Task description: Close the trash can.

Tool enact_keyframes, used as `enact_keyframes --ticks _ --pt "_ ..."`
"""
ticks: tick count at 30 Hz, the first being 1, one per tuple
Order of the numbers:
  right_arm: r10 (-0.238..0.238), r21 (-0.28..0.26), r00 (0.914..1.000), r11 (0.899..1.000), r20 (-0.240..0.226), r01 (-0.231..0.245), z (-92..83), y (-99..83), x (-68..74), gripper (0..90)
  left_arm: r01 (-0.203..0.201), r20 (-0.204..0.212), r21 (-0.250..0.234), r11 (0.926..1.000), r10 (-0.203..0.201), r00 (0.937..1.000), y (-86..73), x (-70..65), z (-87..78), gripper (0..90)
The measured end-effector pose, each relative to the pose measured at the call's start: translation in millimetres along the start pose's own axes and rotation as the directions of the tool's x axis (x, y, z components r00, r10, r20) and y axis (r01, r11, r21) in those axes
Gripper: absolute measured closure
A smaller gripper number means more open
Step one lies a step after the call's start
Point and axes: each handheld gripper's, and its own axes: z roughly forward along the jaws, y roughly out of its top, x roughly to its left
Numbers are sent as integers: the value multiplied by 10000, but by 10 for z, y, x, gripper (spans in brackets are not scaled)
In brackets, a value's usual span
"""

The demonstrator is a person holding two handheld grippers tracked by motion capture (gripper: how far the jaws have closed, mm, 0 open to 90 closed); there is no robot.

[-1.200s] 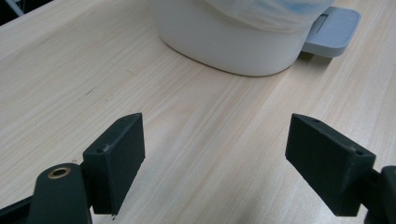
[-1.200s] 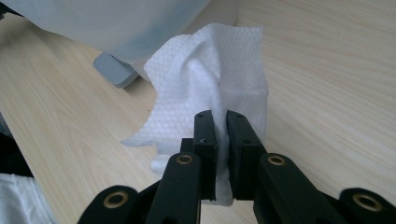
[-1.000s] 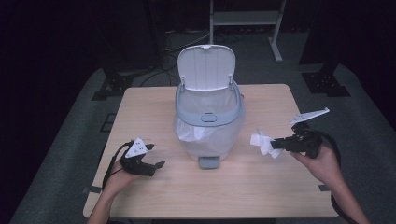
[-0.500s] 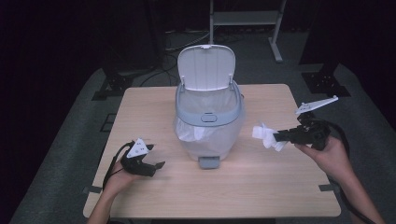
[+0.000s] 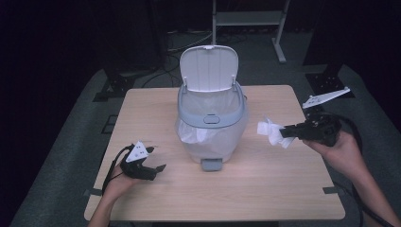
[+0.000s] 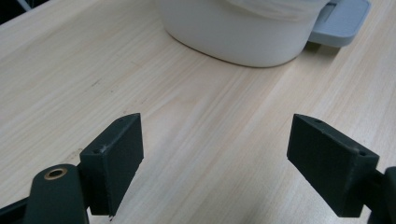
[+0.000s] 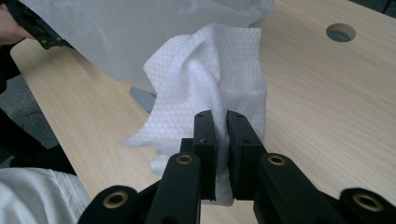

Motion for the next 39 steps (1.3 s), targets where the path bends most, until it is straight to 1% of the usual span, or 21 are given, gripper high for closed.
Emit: enact_keyframes --ticks 2,3,6,8,9,13,14,15,17,24,26,31,34,39 --pt "-1 -20 10000 10000 29 1 -21 10 2 822 8 3 19 10000 -8 10000 -1 2 1 175" --pt "4 -73 10000 10000 -3 -4 -59 30 2 822 142 65 -86 9999 -141 9999 -2 4 4 175" --pt "-6 -149 10000 9999 -93 4 -99 62 1 823 94 34 -1 10000 -94 9999 -15 4 -3 175" --pt "-6 -185 9999 9998 -132 3 -118 81 4 823 136 26 -35 9999 -136 9999 -20 5 -1 175" --pt "-21 -265 9997 9996 -229 15 -141 113 5 824 158 -51 43 9999 -158 9999 -29 17 -8 175" --pt "-58 -340 9996 9994 -272 48 -170 163 17 824 151 -100 60 9999 -150 9998 -38 15 -25 175" --pt "-172 -457 9996 9988 -242 161 -201 202 36 825 168 -109 31 9999 -168 9998 -39 15 -30 175" --pt "-187 -524 9995 9985 -265 172 -214 222 46 825 211 -111 -18 9998 -212 9997 -41 13 -33 175" --pt "-258 -529 9993 9983 -262 244 -244 276 61 825 208 -111 -21 9998 -208 9997 -43 7 -44 175" --pt "-350 -813 9990 9962 -286 325 -348 441 90 825 203 -129 -15 9998 -203 9997 -53 2 -49 175" --pt "-356 -871 9987 9957 -366 323 -362 479 96 825 195 -127 47 9998 -195 9997 -56 8 -51 175" --pt "-440 -872 9984 9954 -363 407 -372 588 119 825 189 -104 79 9998 -188 9998 -55 9 -47 174" --pt "-486 -880 9981 9951 -372 452 -378 646 141 825 120 -112 111 9999 -119 9999 -51 7 -45 174" --pt "-716 -895 9966 9937 -398 678 -393 751 202 825 154 -70 86 9998 -154 9999 -52 0 -38 174"
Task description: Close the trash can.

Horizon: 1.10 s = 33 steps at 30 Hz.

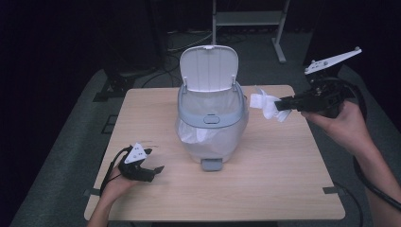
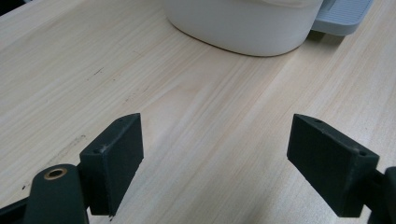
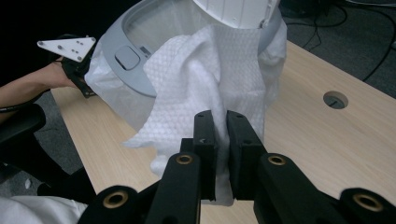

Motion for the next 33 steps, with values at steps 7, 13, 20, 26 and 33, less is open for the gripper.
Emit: enact_keyframes --ticks 7,13,20,26,33 --pt "-272 77 9996 9996 -27 272 5 174 70 825 -34 -29 35 10000 34 10000 -1 -3 5 174" --pt "-516 189 9986 9985 -66 517 54 298 127 825 -27 -22 61 10000 27 10000 -3 -1 5 175" --pt "-767 315 9968 9965 -242 774 166 426 227 825 4 -27 27 10000 -4 10000 -2 4 -5 174" --pt "-920 462 9952 9945 -340 936 264 529 274 825 -20 -16 38 10000 20 10000 -3 4 -2 174" --pt "-1047 571 9937 9926 -398 1068 336 626 319 825 14 -44 22 10000 -14 10000 -8 11 -7 174"
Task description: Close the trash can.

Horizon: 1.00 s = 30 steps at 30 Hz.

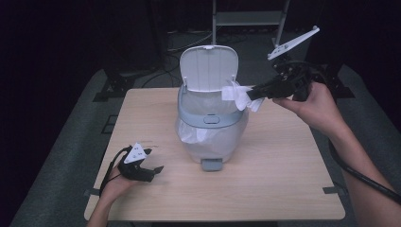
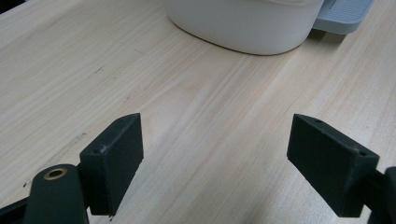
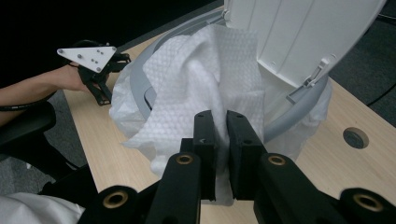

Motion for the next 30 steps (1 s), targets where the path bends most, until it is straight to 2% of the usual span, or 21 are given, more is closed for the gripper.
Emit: enact_keyframes --ticks 19,30 --pt "-244 230 9996 9994 -155 248 185 228 37 824 20 25 48 10000 -20 10000 -8 6 5 174" --pt "-428 469 9986 9979 -301 441 416 356 43 824 -22 22 109 9999 22 10000 -17 9 10 174"
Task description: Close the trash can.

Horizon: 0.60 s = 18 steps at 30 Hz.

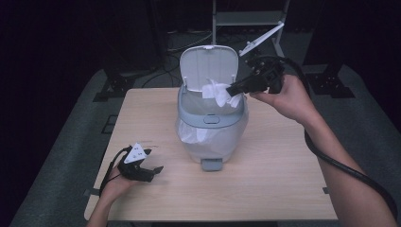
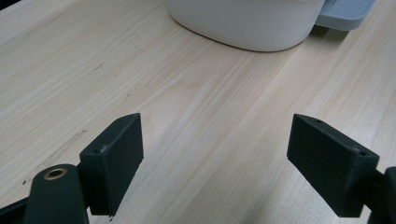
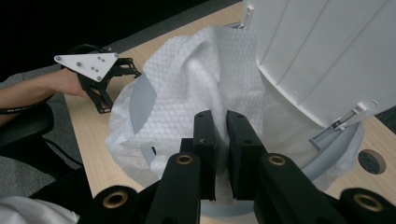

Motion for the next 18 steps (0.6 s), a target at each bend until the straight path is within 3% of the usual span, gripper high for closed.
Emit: enact_keyframes --ticks 18 --pt "2 428 9999 9991 -103 2 376 133 -71 823 56 70 -156 9999 -55 10000 15 -6 -13 174"
